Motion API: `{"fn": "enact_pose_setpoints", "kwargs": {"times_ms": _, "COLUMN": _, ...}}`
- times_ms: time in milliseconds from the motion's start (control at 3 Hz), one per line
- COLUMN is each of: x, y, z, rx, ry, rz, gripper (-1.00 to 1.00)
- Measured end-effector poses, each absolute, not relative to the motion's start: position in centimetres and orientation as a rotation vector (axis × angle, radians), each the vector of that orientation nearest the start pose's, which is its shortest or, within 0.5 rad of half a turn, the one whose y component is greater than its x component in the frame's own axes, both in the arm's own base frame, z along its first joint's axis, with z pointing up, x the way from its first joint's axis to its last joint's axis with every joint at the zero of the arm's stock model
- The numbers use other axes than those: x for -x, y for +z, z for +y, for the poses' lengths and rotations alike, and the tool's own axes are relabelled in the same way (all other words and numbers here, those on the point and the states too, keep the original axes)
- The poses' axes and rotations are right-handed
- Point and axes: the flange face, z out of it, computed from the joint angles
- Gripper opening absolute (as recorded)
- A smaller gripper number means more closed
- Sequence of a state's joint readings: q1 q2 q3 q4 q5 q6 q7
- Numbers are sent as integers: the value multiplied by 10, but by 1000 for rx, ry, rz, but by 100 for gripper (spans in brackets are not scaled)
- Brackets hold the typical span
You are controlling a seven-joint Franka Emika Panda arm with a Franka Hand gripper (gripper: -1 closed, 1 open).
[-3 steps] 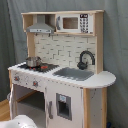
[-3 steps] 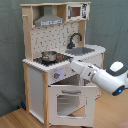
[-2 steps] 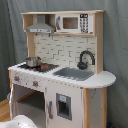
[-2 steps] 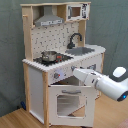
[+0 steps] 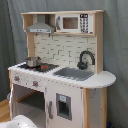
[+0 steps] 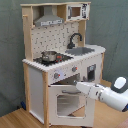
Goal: Play with the kitchen
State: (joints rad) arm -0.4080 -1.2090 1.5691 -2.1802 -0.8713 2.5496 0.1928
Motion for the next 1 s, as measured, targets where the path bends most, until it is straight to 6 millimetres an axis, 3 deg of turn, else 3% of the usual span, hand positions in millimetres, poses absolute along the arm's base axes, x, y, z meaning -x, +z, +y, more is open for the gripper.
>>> {"fn": "enact_pose_setpoints", "kwargs": {"times_ms": 1000, "x": -151, "y": 300, "z": 525, "rx": -1034, "ry": 1160, "rz": 1331, "gripper": 100}}
